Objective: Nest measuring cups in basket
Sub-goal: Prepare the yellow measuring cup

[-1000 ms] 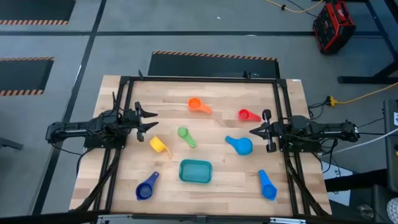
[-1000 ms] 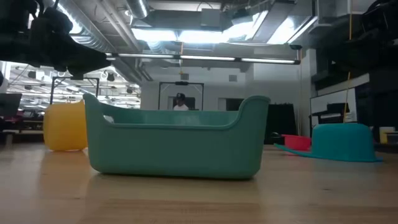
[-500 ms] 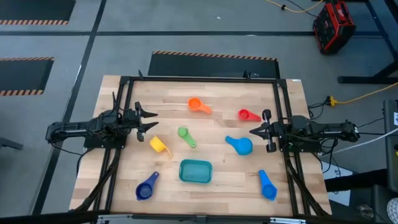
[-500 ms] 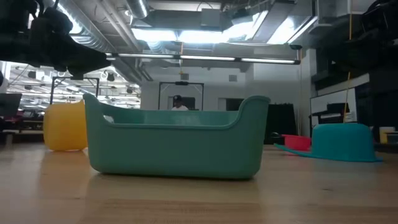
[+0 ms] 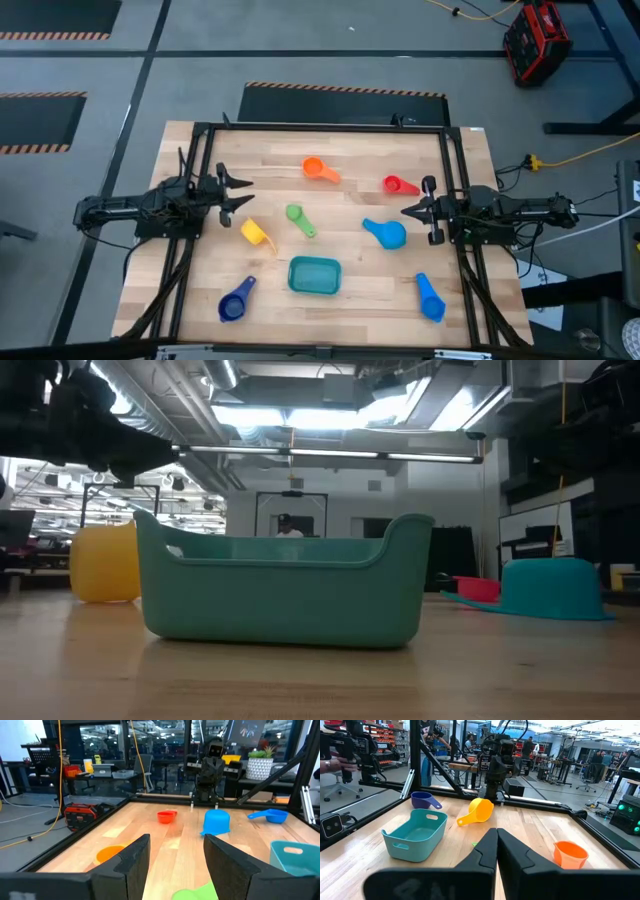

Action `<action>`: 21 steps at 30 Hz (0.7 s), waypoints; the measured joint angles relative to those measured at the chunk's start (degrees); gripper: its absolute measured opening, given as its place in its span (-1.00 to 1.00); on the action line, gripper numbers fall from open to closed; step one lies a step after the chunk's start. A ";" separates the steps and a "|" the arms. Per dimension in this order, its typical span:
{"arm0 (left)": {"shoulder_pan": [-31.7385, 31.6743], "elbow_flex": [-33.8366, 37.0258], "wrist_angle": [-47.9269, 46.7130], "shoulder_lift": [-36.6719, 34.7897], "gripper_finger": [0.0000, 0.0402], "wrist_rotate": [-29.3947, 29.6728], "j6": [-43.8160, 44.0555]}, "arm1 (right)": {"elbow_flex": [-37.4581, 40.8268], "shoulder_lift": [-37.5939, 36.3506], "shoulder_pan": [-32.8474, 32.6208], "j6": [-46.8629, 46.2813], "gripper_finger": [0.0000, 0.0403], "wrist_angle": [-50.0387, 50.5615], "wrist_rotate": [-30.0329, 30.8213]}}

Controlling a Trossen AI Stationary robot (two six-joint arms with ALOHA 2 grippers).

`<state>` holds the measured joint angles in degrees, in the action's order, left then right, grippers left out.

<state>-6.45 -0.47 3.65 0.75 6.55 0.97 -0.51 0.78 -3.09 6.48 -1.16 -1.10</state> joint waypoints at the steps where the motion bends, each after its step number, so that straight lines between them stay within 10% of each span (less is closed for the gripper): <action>1: 0.01 0.00 0.40 0.00 -0.11 0.00 0.02 | 0.00 0.00 0.01 0.00 -0.93 0.01 0.02; 21: 0.00 -2.54 17.65 1.03 -0.11 8.86 13.92 | 0.00 0.00 0.01 0.00 -0.93 -0.01 0.02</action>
<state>-6.46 -3.00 21.30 1.78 15.41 14.89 -0.51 0.78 -3.07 6.48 -1.17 -1.09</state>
